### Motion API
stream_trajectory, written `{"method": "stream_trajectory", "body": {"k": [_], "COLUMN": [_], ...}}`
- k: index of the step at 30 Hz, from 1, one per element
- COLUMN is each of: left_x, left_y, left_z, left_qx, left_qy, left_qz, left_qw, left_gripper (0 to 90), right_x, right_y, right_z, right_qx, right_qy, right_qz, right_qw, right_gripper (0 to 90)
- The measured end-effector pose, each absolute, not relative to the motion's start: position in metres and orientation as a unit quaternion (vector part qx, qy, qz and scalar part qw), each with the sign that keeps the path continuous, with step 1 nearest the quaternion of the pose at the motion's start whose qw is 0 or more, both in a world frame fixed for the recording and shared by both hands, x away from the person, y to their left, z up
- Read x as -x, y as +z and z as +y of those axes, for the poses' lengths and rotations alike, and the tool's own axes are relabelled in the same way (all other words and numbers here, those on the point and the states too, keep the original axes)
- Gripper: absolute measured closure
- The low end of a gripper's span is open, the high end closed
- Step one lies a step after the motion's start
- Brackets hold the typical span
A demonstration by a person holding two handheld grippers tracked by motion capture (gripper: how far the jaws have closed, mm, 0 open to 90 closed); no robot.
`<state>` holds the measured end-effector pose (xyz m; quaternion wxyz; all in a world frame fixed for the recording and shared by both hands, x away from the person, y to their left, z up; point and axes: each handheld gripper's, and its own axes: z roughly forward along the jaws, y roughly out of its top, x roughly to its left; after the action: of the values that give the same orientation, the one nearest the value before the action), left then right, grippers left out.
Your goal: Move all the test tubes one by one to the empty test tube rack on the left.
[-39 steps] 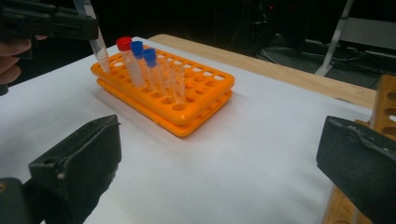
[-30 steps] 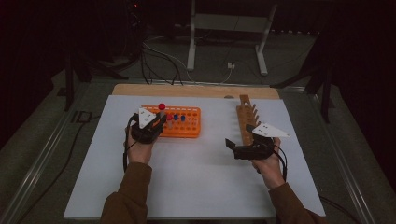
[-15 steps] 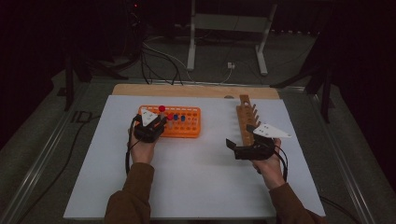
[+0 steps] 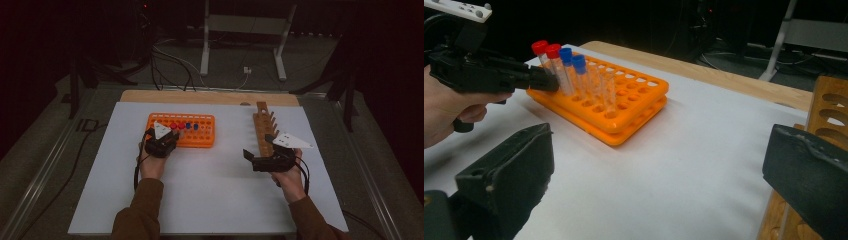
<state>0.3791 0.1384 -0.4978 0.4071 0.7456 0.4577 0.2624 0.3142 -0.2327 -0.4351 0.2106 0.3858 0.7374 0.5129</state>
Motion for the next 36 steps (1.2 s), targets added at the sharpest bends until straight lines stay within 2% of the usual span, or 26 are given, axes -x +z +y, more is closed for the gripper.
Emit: {"method": "stream_trajectory", "body": {"k": [6,11,17,27,36], "left_x": [-0.380,-0.376,-0.362,-0.320,-0.279], "left_y": [-0.498,-0.495,-0.481,-0.452,-0.448], "left_z": [0.139,0.147,0.165,0.188,0.203], "left_qx": [-0.742,-0.732,-0.704,-0.682,-0.679], "left_qy": [0.256,0.257,0.244,0.241,0.264], "left_qz": [0.468,0.482,0.498,0.467,0.445], "left_qw": [0.406,0.407,0.444,0.509,0.520], "left_gripper": [73.4,59.1,41.8,16.6,3.7], "right_x": [-0.314,-0.314,-0.314,-0.312,-0.302], "right_y": [-0.436,-0.436,-0.436,-0.440,-0.450], "right_z": [-0.235,-0.237,-0.240,-0.247,-0.256], "right_qx": [-0.386,-0.387,-0.389,-0.389,-0.390], "right_qy": [0.513,0.515,0.515,0.511,0.514], "right_qz": [0.737,0.734,0.732,0.732,0.724], "right_qw": [0.212,0.214,0.218,0.226,0.242], "right_gripper": [0.6,0.6,0.6,0.6,0.6]}}
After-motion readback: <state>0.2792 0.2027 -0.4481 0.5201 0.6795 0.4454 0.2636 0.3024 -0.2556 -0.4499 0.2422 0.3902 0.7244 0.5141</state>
